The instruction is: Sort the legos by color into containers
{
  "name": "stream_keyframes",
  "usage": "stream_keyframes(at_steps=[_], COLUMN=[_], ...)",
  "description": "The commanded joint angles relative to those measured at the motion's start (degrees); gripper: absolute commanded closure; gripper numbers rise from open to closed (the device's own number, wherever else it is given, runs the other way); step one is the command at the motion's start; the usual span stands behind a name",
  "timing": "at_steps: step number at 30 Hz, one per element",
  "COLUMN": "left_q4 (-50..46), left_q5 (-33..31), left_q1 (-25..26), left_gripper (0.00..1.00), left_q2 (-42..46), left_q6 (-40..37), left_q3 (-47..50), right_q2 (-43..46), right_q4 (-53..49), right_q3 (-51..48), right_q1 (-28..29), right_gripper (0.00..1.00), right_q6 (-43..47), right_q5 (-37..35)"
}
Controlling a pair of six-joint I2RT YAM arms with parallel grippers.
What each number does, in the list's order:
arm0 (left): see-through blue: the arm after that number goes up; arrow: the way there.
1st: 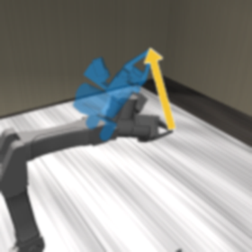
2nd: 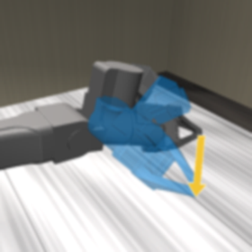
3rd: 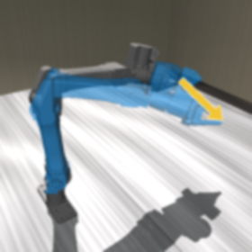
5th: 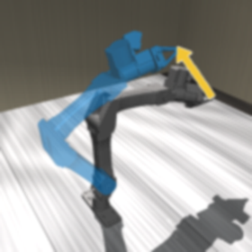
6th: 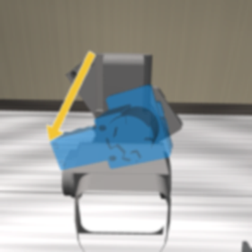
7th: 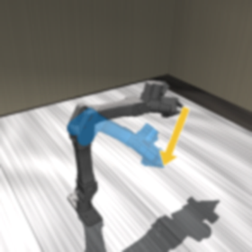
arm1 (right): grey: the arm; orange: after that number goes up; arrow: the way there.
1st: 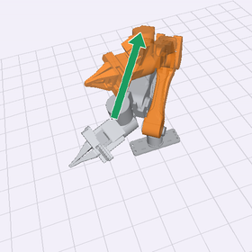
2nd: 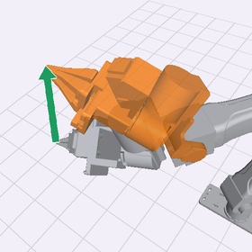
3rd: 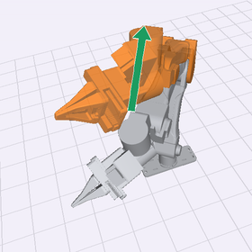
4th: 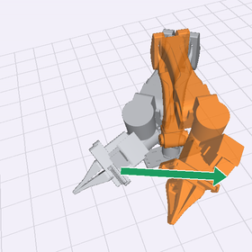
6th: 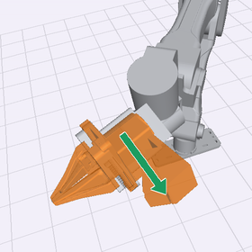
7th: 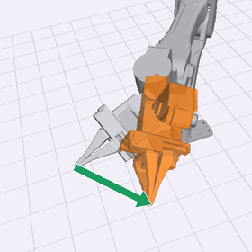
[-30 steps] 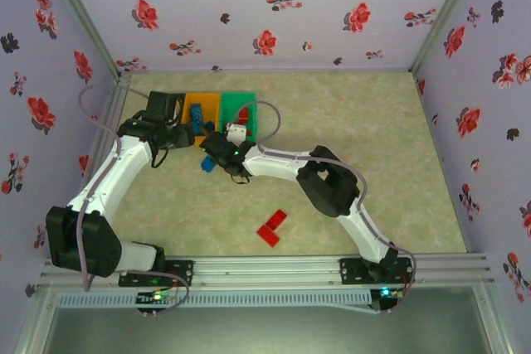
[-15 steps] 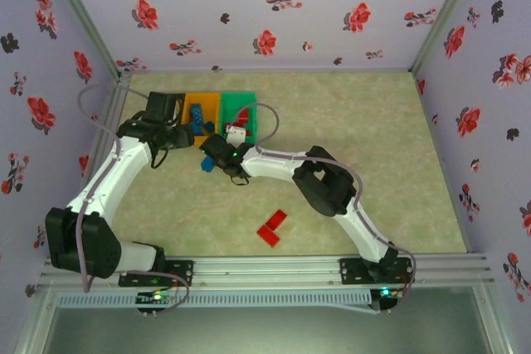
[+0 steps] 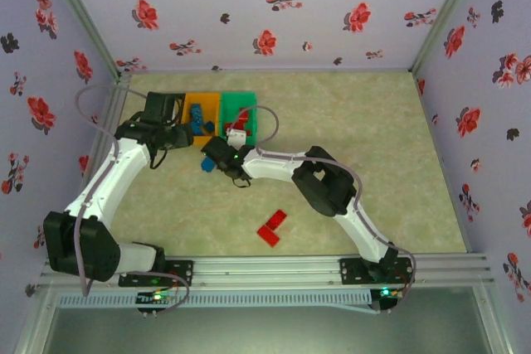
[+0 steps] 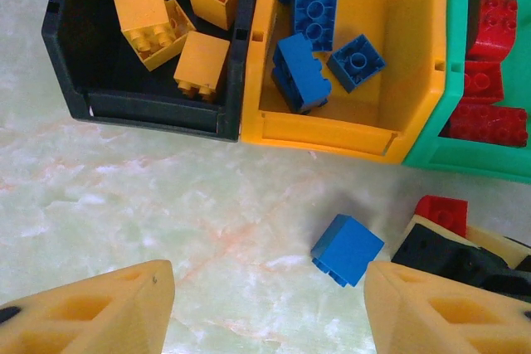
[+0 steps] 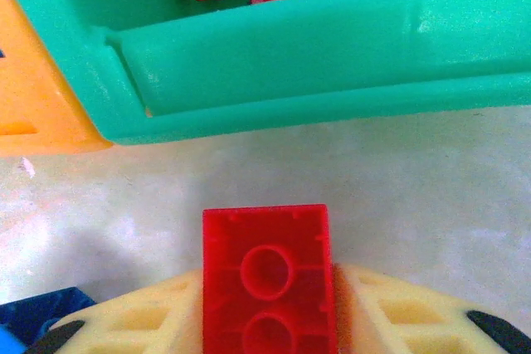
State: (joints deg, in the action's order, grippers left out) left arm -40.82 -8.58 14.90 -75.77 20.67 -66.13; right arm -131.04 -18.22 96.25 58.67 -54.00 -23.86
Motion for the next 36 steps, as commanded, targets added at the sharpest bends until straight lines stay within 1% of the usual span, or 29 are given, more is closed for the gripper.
stream_keyframes(at_steps=[1, 4, 7, 11, 16, 20, 24, 27, 30, 32, 36], left_q4=[-0.9, -1.0, -1.0, -1.2, -0.9, -0.7, -1.4, -1.8, -2.4, -2.9, -3.5], left_q5=[0.0, 0.0, 0.0, 0.0, 0.1, 1.1, 1.1, 1.1, 1.1, 1.1, 1.1], left_q1=[0.5, 0.9, 1.5, 2.1, 3.4, 4.4, 5.1, 5.4, 5.6, 5.7, 6.4], left_gripper=[0.38, 0.38, 0.38, 0.38, 0.38, 0.38, 0.38, 0.38, 0.38, 0.39, 0.39], left_q2=[1.7, 2.2, 2.5, 3.2, 4.2, 4.4, 5.2, 6.1, 6.2, 6.2, 6.4], left_q6=[-0.3, 0.0, 0.2, 0.6, 1.4, 2.1, 2.3, 2.7, 2.8, 3.0, 3.4], left_q3=[0.4, 0.5, 0.6, 0.7, 1.3, 0.8, 0.2, 0.5, 0.6, 0.5, 0.8], right_q2=[3.2, 7.1, 12.1, 18.8, 25.7, 27.9, 27.5, 25.6, 21.2, 17.1, 8.0], right_q4=[0.0, 2.2, 4.0, 3.4, 2.2, 4.0, 5.5, 6.4, 6.1, 5.1, 2.2], right_q3=[-3.4, -7.0, -10.7, -14.1, -15.1, -14.0, -12.6, -10.3, -5.7, -1.1, 8.7], right_q1=[0.5, 0.6, 0.6, 0.6, 0.4, -0.4, -2.7, -6.4, -9.5, -11.5, -14.6], right_gripper=[0.61, 0.63, 0.68, 0.71, 0.71, 0.71, 0.71, 0.71, 0.7, 0.69, 0.65], right_q6=[2.9, 5.9, 9.6, 14.5, 20.6, 27.2, 31.9, 32.4, 32.8, 33.1, 33.4], right_q5=[-1.3, -2.0, -2.2, -2.0, -1.3, 0.5, 2.5, 8.1, 12.1, 14.9, 18.3])
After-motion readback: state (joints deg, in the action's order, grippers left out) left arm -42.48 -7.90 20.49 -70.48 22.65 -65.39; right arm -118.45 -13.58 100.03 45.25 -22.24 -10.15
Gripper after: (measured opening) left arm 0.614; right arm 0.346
